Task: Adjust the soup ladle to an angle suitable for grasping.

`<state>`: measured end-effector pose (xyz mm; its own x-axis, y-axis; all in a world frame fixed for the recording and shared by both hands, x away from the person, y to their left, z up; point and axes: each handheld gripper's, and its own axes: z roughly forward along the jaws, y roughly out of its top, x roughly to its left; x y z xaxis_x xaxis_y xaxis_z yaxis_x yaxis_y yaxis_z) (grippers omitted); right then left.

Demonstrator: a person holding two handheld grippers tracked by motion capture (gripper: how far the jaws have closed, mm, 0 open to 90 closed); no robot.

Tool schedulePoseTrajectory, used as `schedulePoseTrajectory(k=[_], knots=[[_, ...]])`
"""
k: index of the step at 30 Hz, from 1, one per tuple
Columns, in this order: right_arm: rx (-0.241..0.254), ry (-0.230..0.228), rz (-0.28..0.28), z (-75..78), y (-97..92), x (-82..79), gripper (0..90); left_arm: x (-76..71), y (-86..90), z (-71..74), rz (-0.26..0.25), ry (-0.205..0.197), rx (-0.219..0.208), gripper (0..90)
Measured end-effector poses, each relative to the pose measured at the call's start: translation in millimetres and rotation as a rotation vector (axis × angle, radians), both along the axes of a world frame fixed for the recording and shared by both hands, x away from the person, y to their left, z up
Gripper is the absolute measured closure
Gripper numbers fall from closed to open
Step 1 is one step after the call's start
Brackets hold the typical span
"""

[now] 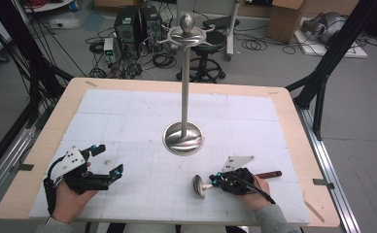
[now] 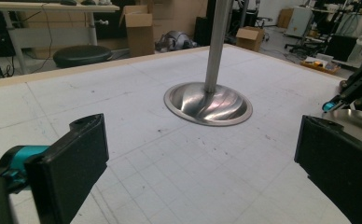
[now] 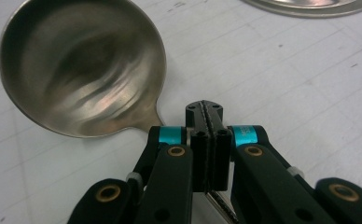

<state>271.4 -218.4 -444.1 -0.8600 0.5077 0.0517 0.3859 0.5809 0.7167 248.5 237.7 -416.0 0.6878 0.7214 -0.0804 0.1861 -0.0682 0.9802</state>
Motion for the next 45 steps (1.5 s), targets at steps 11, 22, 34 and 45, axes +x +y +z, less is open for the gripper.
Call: schedulePoseTrajectory(k=[11, 22, 34, 45], knots=[[-0.03, -0.022, 0.053, 1.8, -6.2, -22.2, 90.0, 0.1, -0.7, -0.1, -0.002, -0.002, 0.002, 3.2], [0.02, -0.13, -0.026, 18.1, -21.7, -20.2, 90.0, 0.0, 0.1, 0.2, 0.001, -0.008, 0.001, 3.2], [0.058, -0.142, -0.23, 17.1, -101.6, -23.1, 90.0, 0.3, 0.6, 0.8, 0.006, -0.012, -0.009, 3.2], [0.051, -0.121, -0.287, 13.6, -124.7, -44.3, 90.0, 0.7, 0.1, 0.9, 0.006, -0.018, -0.014, 3.2]])
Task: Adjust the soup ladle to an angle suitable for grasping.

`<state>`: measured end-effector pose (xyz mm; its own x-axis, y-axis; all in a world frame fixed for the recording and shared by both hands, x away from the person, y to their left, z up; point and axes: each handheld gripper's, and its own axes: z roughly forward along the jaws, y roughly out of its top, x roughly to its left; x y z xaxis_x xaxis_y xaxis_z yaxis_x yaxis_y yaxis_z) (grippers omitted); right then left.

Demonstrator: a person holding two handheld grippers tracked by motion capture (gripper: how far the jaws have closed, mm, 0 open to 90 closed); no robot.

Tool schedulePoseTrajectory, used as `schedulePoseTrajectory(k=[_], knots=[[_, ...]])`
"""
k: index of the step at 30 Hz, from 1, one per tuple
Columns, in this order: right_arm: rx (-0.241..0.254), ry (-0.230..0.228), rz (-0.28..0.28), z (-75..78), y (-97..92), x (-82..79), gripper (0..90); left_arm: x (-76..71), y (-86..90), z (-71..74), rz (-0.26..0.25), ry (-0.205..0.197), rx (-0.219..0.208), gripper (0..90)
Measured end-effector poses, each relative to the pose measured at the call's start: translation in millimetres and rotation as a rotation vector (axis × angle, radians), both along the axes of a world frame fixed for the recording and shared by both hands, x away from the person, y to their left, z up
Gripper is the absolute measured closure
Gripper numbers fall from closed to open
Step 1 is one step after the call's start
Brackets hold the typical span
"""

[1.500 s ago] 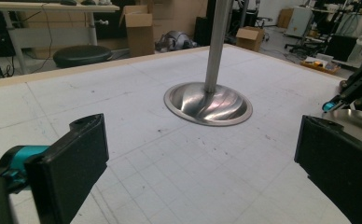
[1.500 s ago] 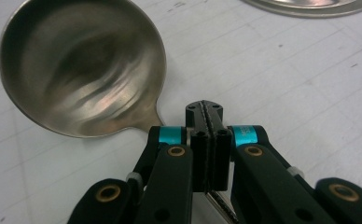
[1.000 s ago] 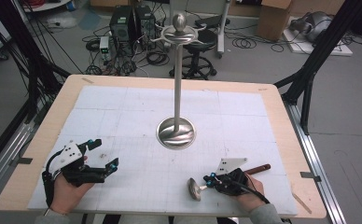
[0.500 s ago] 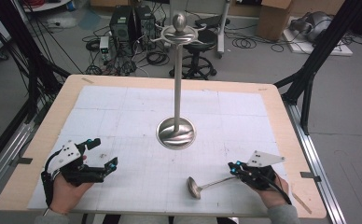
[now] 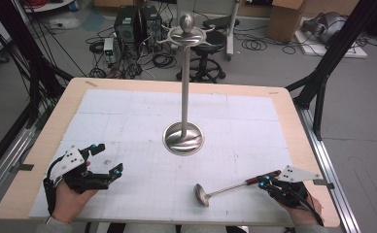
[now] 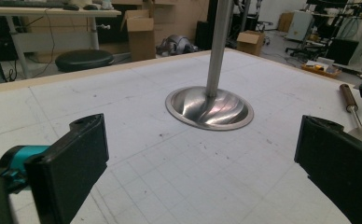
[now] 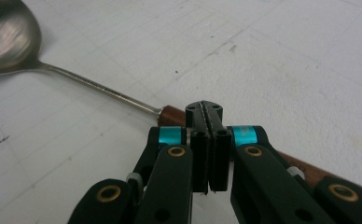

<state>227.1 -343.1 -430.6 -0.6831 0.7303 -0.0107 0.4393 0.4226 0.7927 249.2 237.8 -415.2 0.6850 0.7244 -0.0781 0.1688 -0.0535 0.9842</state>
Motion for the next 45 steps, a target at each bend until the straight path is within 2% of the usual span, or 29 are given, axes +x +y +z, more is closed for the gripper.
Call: schedulePoseTrajectory(k=[3, 6, 14, 23, 28, 31, 36, 43, 45], knots=[[0.007, 0.017, 0.01, -2.1, -1.4, -1.9, 90.0, 0.4, -0.2, 0.0, 0.001, 0.001, 0.004, 3.2], [-0.023, 0.037, 0.03, -7.3, -1.5, -0.5, 90.0, 0.5, -0.3, 0.0, -0.001, 0.002, 0.001, 3.2], [-0.062, 0.07, 0.013, -14.4, -6.9, 3.0, 90.0, 0.1, -0.8, 0.0, -0.016, 0.002, -0.005, 3.2], [-0.076, 0.055, 0.008, -15.4, -2.4, 9.3, 89.9, 1.6, -1.6, -1.0, -0.014, 0.009, 0.007, 3.2], [-0.102, 0.038, -0.002, -15.5, 5.6, 15.2, 89.9, 1.3, -1.6, -0.8, -0.011, 0.008, 0.005, 3.2], [-0.099, 0.037, -0.006, -15.8, 8.8, 19.3, 89.9, 1.6, -1.7, -1.0, -0.012, 0.009, 0.01, 3.2], [-0.078, 0.039, -0.021, -17.1, 13.9, 28.8, 89.9, 1.5, -1.0, -0.3, -0.022, 0.009, -0.023, 3.2], [-0.063, 0.036, -0.018, -18.3, 21.1, 41.0, 89.8, 2.0, -0.9, -0.4, -0.031, 0.009, -0.015, 3.2], [-0.041, 0.032, -0.021, -19.8, 22.7, 46.1, 89.8, 1.9, -1.0, -0.4, -0.032, 0.009, -0.021, 3.2]])
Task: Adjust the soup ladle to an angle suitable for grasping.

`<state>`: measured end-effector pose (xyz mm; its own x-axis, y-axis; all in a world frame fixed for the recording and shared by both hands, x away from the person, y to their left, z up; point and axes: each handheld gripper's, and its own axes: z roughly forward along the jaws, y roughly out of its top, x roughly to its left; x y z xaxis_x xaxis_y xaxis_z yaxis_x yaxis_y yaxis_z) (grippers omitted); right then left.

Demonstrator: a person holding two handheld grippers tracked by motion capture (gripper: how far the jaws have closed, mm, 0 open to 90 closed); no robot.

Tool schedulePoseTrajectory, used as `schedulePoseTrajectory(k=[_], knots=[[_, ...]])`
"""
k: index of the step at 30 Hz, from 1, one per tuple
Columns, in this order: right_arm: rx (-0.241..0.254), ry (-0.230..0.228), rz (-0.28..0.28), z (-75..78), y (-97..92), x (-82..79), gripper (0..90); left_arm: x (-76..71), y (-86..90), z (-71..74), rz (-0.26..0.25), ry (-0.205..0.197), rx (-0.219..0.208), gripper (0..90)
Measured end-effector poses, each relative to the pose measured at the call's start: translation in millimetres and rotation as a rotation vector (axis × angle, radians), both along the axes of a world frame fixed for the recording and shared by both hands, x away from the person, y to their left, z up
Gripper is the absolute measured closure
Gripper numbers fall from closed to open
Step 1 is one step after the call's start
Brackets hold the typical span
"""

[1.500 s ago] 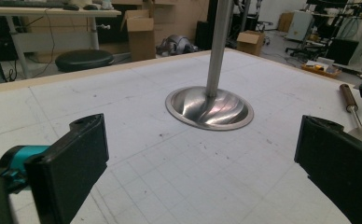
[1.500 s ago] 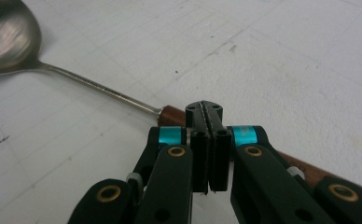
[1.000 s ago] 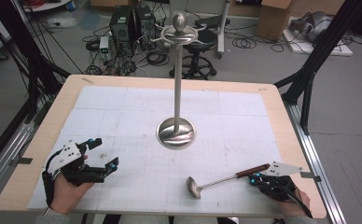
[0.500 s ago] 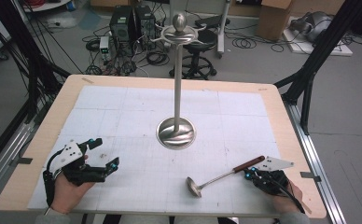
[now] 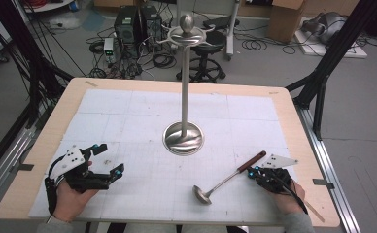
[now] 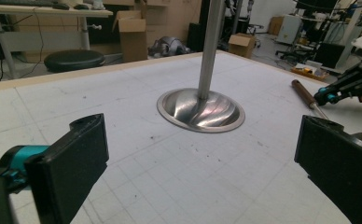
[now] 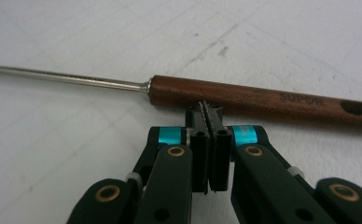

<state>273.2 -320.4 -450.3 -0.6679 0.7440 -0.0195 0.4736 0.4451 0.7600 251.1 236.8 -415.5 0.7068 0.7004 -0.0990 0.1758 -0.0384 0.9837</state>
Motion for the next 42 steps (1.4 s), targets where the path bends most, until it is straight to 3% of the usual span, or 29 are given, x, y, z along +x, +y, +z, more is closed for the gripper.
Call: schedulePoseTrajectory(k=[3, 16, 21, 42], knots=[[0.023, 0.021, -0.004, -0.1, 2.2, 6.2, 89.8, 0.2, 0.3, -0.1, -0.001, 0.0, 0.008, 3.2], [0.016, 0.014, 0.041, -0.6, 11.6, 22.8, 89.8, 1.2, -1.0, -0.9, -0.007, 0.004, 0.008, 3.2], [0.03, 0.031, 0.044, -0.4, 11.8, 25.3, 89.9, 1.0, -0.8, -0.6, -0.002, 0.002, 0.002, 3.2], [-0.004, -0.009, 0.075, 0.1, 32.3, 44.1, 89.8, 1.2, -0.8, -0.8, -0.007, -0.001, 0.01, 3.2]])
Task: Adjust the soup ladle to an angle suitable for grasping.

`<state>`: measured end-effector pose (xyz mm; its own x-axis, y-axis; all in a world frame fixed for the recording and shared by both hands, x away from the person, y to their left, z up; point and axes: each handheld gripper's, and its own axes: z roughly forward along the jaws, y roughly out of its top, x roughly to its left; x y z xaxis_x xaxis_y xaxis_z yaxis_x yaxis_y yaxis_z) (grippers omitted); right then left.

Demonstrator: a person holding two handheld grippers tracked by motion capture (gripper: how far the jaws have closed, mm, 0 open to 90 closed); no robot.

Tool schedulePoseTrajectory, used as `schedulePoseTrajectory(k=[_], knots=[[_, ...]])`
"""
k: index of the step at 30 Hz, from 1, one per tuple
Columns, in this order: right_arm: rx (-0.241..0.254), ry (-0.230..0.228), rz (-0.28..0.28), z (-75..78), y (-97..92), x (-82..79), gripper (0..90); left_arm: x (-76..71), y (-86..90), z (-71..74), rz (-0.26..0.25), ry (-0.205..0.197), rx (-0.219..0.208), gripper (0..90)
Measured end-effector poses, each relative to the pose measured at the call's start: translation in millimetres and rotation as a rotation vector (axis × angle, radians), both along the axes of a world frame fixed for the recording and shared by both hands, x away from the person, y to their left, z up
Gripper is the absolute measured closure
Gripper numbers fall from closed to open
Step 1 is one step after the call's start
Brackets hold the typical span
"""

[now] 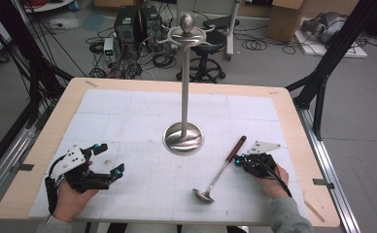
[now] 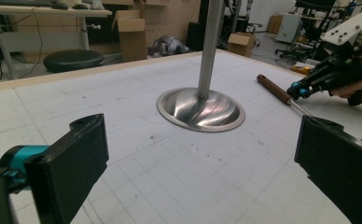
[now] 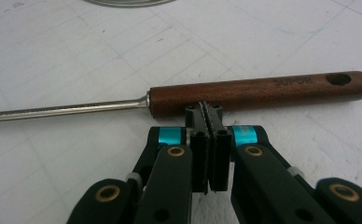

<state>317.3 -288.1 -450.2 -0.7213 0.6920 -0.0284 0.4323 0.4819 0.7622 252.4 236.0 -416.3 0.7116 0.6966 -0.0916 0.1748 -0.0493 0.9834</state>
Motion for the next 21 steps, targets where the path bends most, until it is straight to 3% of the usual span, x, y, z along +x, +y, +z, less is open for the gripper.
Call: schedulePoseTrajectory(k=[21], knots=[[-0.019, -0.029, -0.006, 0.1, 18.3, 7.4, 89.9, -0.8, 0.4, 0.7, -0.004, 0.002, -0.006, 3.2]])
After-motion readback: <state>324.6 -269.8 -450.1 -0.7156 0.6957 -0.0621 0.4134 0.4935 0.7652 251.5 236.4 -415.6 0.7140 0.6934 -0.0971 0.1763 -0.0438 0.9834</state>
